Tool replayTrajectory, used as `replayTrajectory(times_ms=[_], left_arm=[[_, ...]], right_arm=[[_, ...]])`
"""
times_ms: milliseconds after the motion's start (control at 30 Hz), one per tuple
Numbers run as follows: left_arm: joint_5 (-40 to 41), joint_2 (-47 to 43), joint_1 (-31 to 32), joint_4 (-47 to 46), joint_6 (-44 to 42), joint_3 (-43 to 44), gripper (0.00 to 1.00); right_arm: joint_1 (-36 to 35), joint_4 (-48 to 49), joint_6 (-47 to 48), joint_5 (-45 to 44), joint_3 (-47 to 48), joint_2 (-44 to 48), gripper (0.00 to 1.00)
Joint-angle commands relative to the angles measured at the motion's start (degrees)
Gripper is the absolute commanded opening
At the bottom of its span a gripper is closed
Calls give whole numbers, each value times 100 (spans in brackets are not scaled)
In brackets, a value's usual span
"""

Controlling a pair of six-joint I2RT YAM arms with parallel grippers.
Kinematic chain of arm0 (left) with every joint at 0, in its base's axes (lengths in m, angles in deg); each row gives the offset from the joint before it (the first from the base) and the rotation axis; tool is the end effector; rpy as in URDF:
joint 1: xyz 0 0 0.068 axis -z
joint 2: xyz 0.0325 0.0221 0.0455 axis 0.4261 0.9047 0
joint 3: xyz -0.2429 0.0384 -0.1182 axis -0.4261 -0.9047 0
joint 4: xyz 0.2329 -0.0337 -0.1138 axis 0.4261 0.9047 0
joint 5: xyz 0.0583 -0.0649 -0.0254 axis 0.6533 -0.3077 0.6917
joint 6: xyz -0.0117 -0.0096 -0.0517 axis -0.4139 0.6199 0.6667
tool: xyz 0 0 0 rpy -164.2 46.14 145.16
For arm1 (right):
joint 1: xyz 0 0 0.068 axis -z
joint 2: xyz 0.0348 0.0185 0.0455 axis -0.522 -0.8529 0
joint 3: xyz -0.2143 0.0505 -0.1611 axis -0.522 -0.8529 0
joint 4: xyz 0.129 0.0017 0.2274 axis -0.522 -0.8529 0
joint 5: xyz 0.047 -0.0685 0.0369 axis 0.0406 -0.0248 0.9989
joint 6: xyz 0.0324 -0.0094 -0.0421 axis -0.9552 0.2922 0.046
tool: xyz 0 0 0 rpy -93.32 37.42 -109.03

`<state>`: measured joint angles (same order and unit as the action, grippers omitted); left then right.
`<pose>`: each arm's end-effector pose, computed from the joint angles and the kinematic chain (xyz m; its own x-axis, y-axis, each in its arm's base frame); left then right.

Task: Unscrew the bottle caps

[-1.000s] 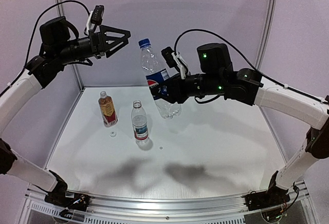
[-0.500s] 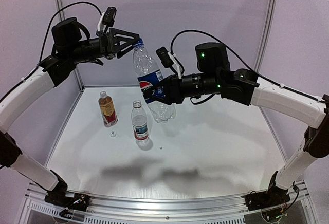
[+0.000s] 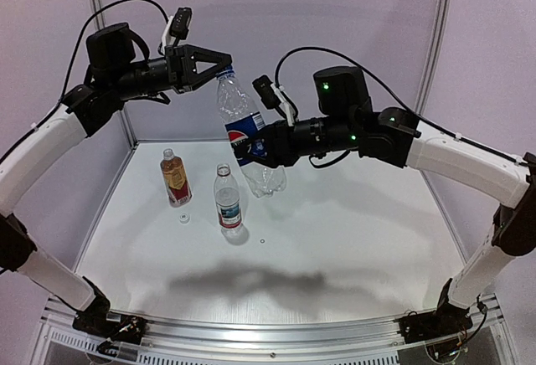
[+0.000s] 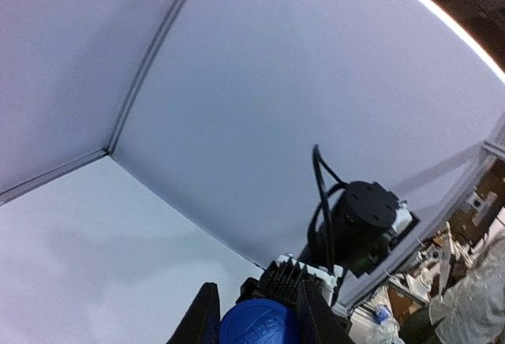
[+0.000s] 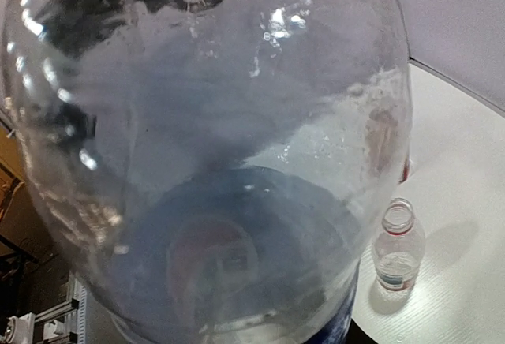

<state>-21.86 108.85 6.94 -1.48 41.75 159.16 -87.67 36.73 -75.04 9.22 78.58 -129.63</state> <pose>0.2530 -0.1886 0.4853 -0.4826 -0.1745 -0.8583 0.8455 0.1627 -0.5085 0.1976 0.3211 0.4041 -0.5137 -0.1552 -0.8438 -0.8441 0.2675 0.4647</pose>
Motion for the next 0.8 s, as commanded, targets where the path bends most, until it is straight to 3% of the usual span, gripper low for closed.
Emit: replayTrajectory(times_ms=[0, 133, 233, 333, 400, 500, 567, 667, 767], left_arm=[[1693, 73, 309, 2145, -533, 560, 12], [3726, 213, 750, 3450, -4, 1016, 10], [4397, 187, 888, 3797, 899, 1039, 10], [4736, 235, 946, 4024, 1131, 1288, 13], [4609, 246, 952, 3945, 949, 1401, 22], [4193, 20, 923, 3400, 238, 1268, 66], [4007, -275, 800, 3015, -221, 1041, 83], [3441, -722, 351, 2657, -555, 556, 90], [1861, -1138, -197, 1561, -686, -451, 90]], right_arm=[[-14, -664, 436, -1532, 619, -324, 40], [-51, -1608, 755, -2599, 1439, -819, 37], [-135, -1829, 965, -2961, 1694, -1000, 36], [-213, -1857, 1044, -3071, 1704, -1035, 35], [-238, -1890, 1073, -3045, 1679, -1032, 35], [-243, -1900, 1055, -2979, 1545, -951, 35], [-245, -1834, 1037, -2922, 1350, -843, 35], [-242, -1681, 1012, -2711, 1085, -617, 35], [-244, -1358, 972, -2105, 786, -382, 35]])
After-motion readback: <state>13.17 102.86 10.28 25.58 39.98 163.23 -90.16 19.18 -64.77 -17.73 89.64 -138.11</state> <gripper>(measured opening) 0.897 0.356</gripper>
